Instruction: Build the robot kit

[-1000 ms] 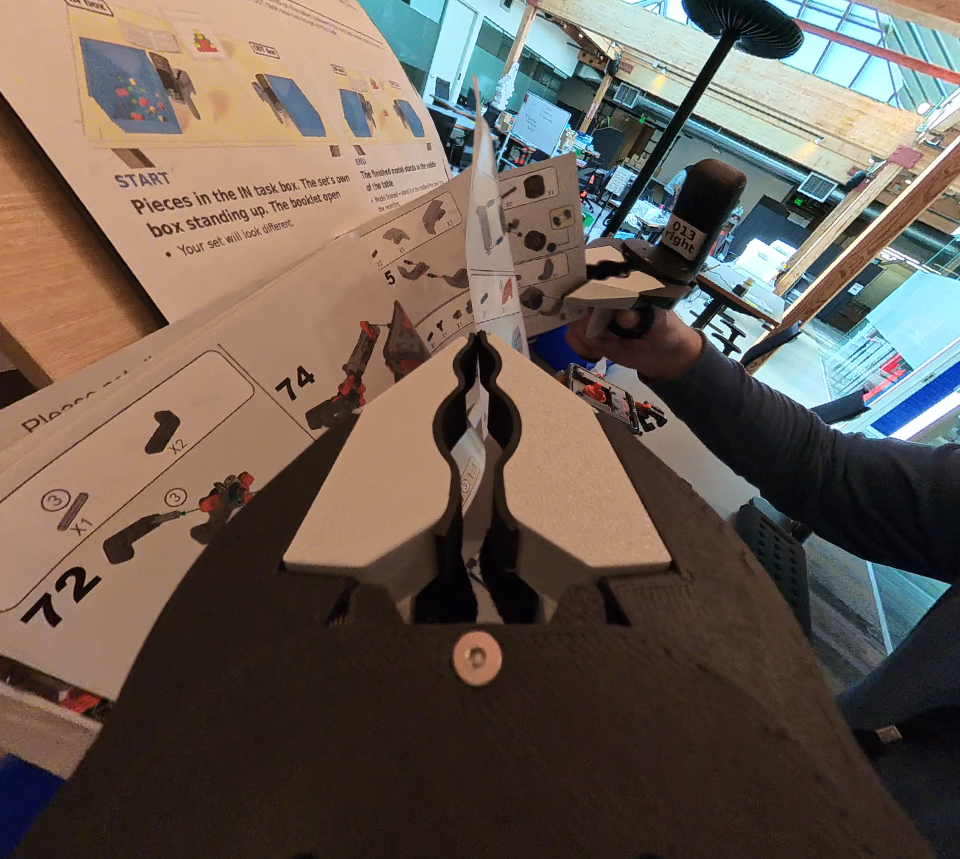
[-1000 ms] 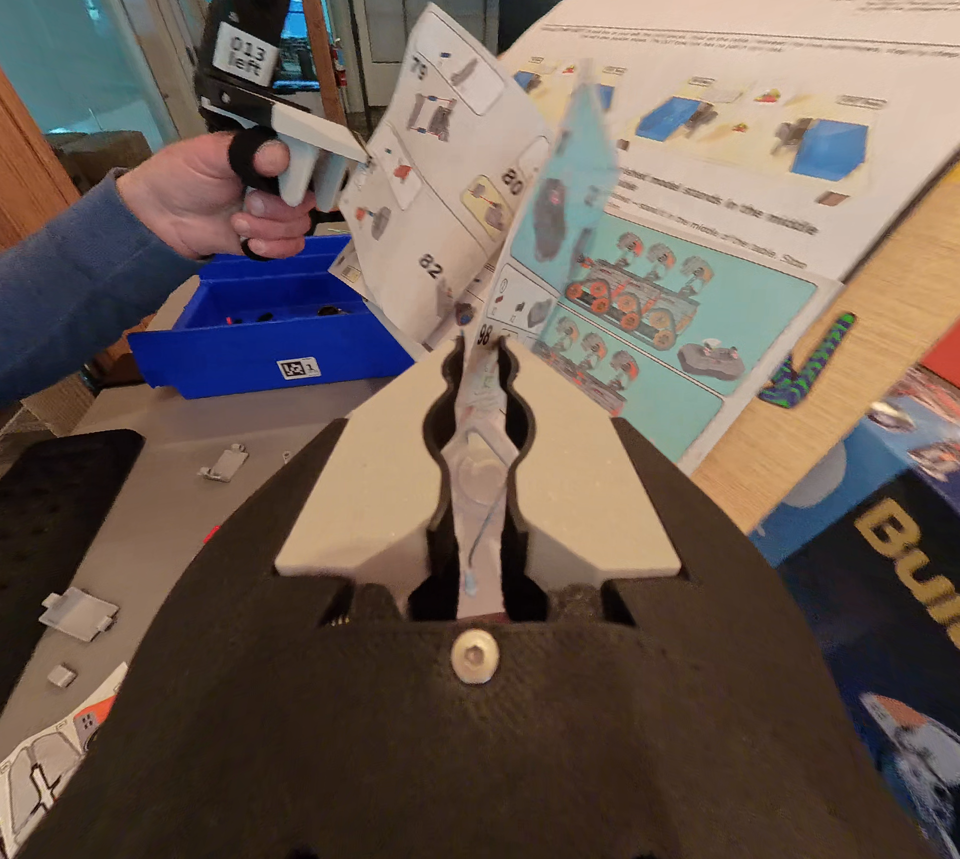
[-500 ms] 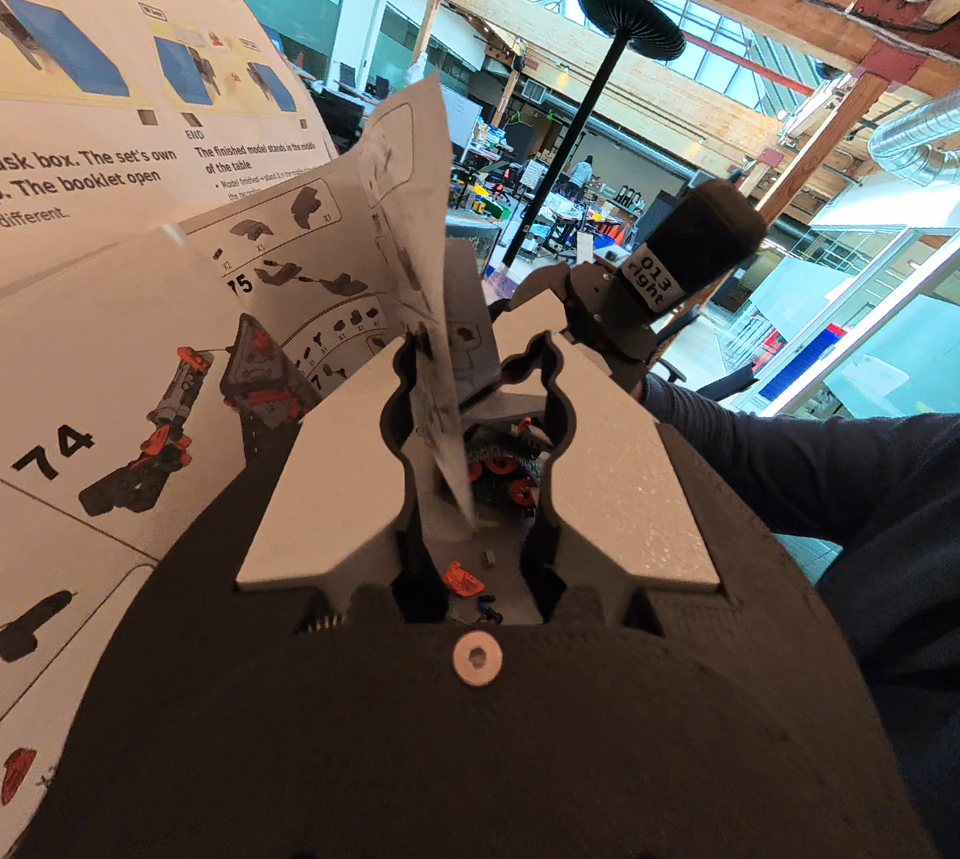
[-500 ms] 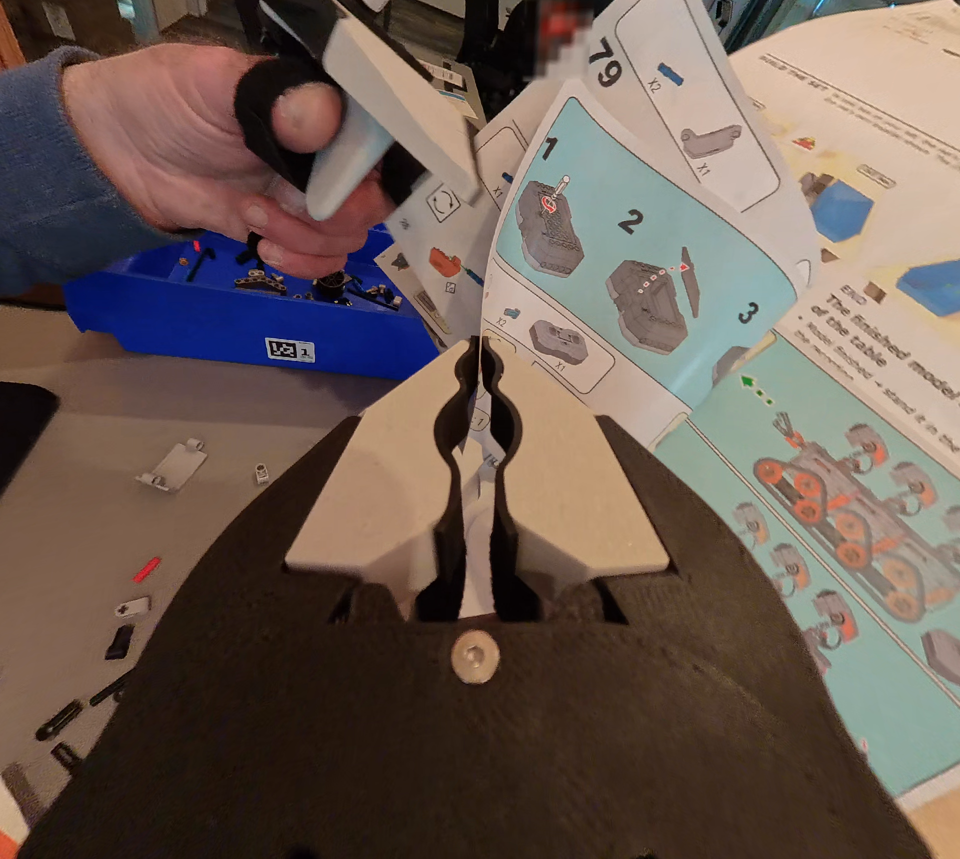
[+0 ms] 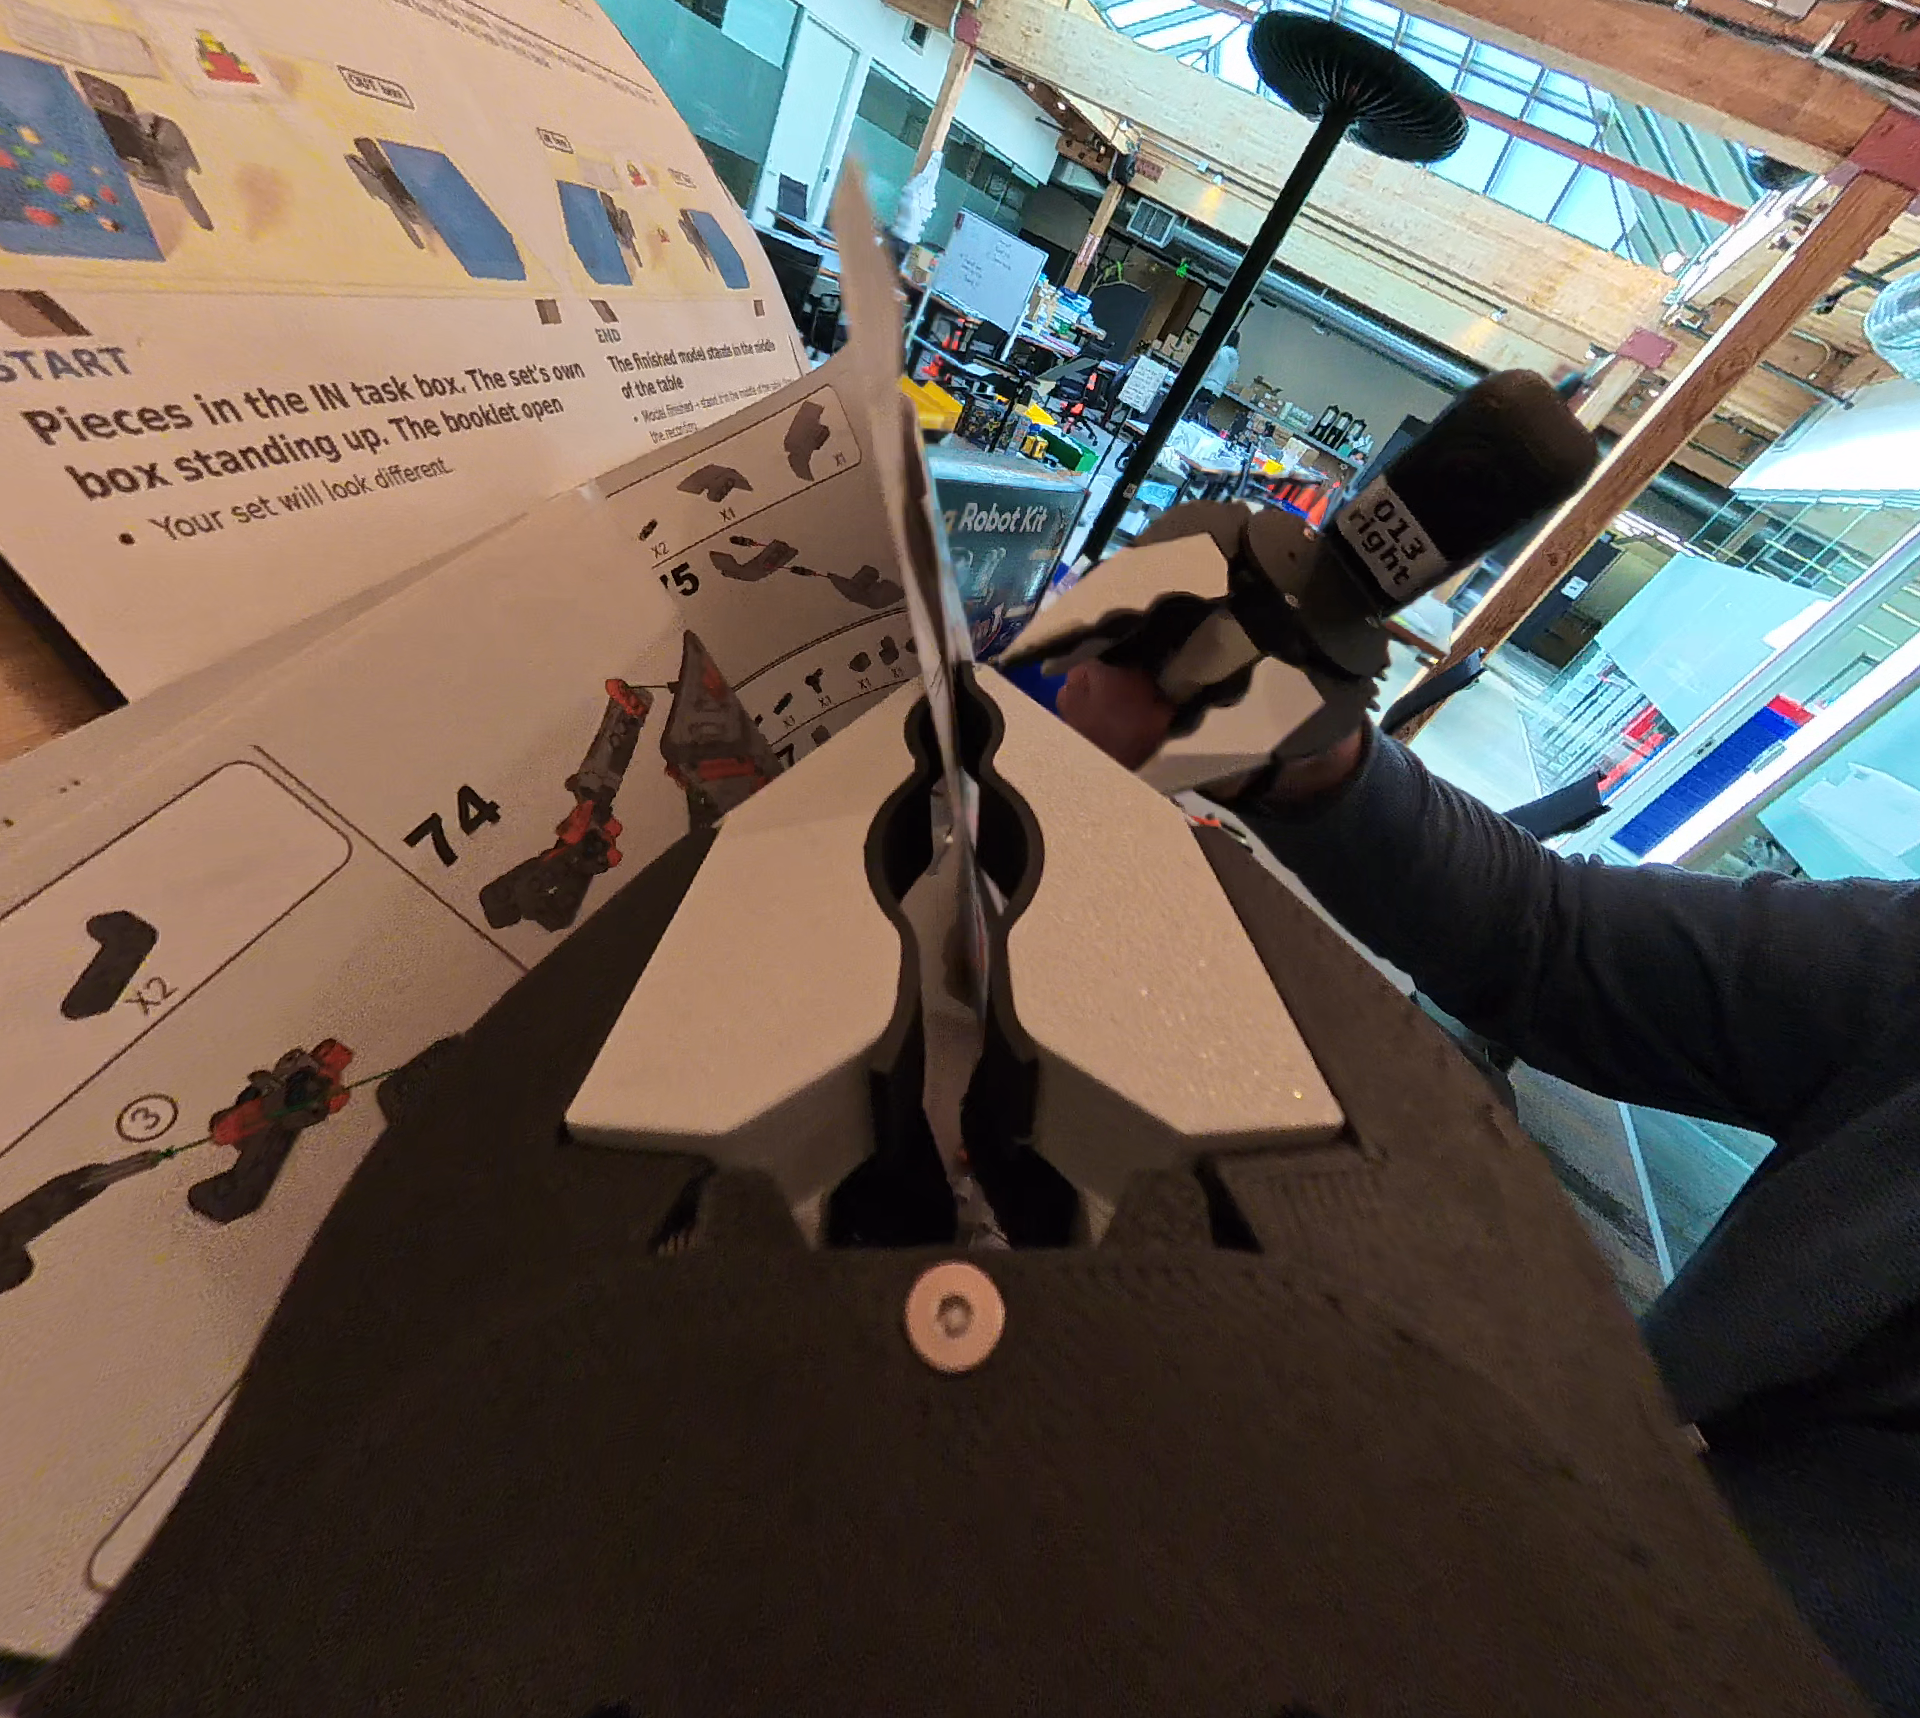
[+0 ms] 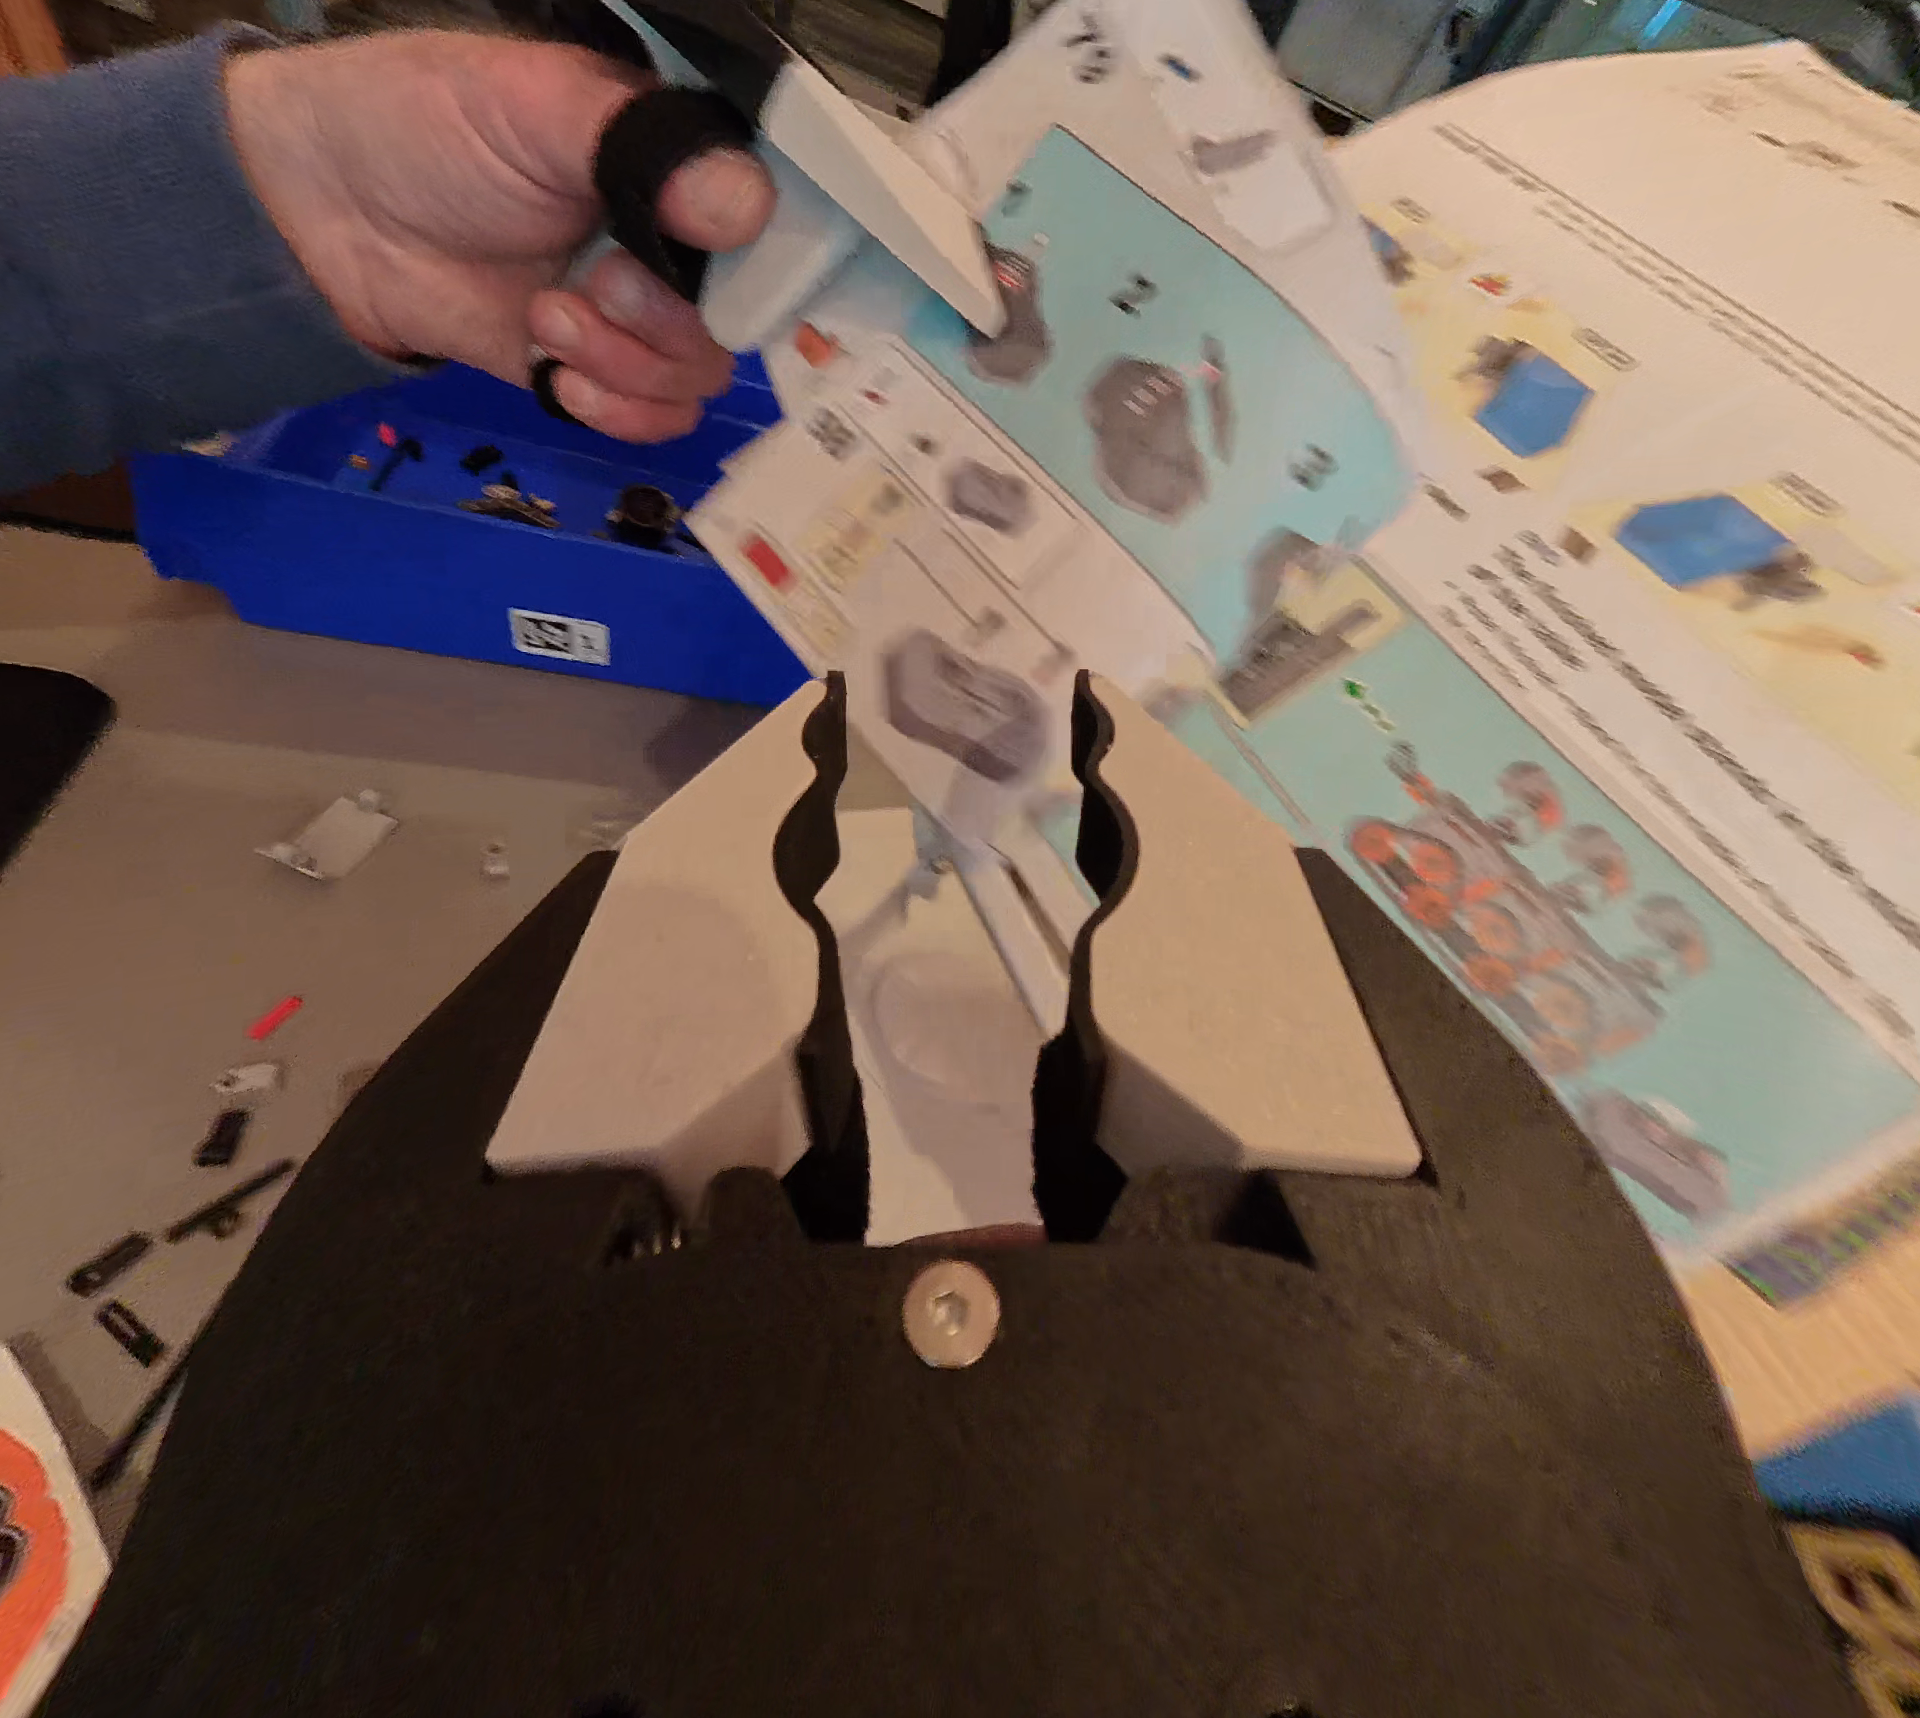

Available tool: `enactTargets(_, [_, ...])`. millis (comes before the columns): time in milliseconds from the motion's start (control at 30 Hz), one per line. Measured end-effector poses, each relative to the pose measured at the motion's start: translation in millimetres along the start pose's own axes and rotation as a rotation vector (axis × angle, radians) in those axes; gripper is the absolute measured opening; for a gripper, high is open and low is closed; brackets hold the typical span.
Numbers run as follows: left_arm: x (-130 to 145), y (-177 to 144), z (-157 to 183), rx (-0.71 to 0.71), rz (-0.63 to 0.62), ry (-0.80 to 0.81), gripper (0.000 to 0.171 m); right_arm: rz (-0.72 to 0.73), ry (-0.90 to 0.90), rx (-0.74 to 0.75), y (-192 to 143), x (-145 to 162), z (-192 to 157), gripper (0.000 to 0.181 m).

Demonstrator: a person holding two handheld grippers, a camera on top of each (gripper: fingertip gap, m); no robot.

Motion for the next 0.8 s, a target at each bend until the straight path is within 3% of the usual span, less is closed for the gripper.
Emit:
enactTargets(133, [-4, -9, -4, -0.013, -0.002, -0.003, 0.0, -0.051, 0.001, 0.082, -20, 10, 37, 0.045])
enactTargets(200, [-5, -14, -8, -0.038, 0.007, -0.006, 0.0, -0.111, -0.037, 0.143, -24, 17, 58, 0.055])
enactTargets(433, [-3, -28, -12, -0.094, 0.03, -0.005, 0.0, -0.24, -0.183, 0.288, -4, 33, 108, 0.09])
enactTargets(533, [0, -33, -12, -0.102, 0.042, -0.011, 0.0, -0.301, -0.196, 0.254, 2, 40, 122, 0.089])
enactTargets(800, [4, -51, -12, -0.136, 0.065, -0.012, 0.0, -0.284, -0.305, 0.195, 2, 39, 132, 0.078])
Point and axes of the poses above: each gripper's, where its closed fingertips meet, y out along the fingers, x out of its underside, z = x × y across the jaws, the point moved 9 cm from there along -y, back along the fingers, and after that the axes turned 9 degrees about x, right-handed, at the moved point
